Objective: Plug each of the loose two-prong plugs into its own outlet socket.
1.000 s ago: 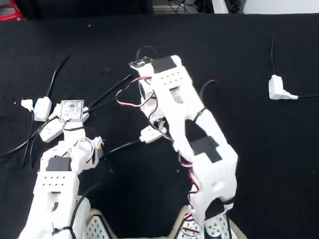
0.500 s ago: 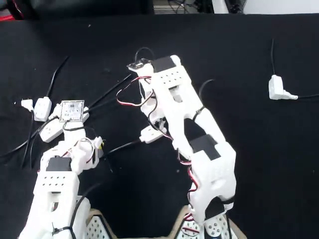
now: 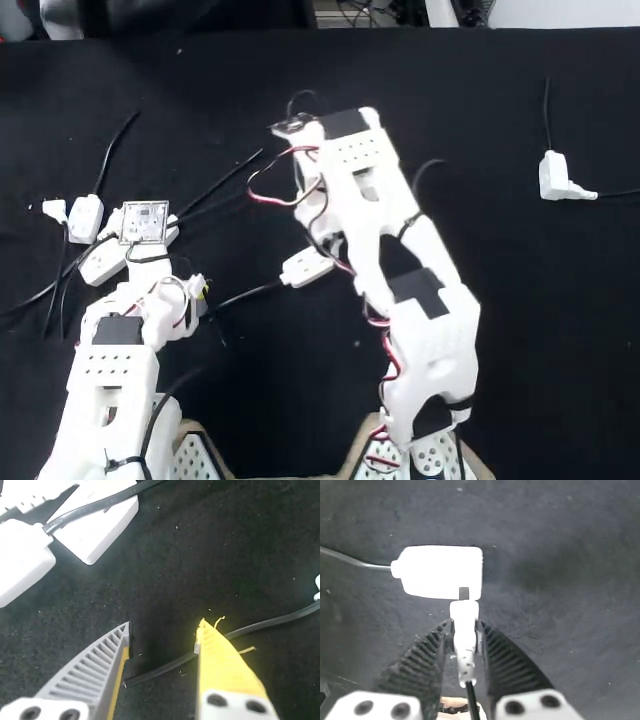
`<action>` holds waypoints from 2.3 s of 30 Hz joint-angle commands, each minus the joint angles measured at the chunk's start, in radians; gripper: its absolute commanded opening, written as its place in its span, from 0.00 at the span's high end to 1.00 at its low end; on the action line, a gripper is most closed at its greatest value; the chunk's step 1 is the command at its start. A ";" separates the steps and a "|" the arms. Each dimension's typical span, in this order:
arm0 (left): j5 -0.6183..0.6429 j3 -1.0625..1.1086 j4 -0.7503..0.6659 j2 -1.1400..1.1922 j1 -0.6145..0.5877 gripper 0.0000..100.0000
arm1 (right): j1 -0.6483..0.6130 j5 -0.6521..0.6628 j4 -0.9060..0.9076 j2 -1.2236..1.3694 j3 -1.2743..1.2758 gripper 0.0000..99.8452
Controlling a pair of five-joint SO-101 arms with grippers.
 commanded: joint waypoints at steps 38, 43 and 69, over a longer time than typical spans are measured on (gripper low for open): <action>0.003 -0.012 -0.009 -0.020 0.008 0.78 | 0.002 0.146 0.032 0.061 -0.110 0.99; 0.003 -0.012 -0.009 -0.020 0.008 0.78 | 0.003 0.146 0.034 0.061 -0.084 0.99; 0.006 -0.015 -0.011 -0.020 0.007 0.78 | 0.040 0.130 0.032 0.065 -0.045 0.99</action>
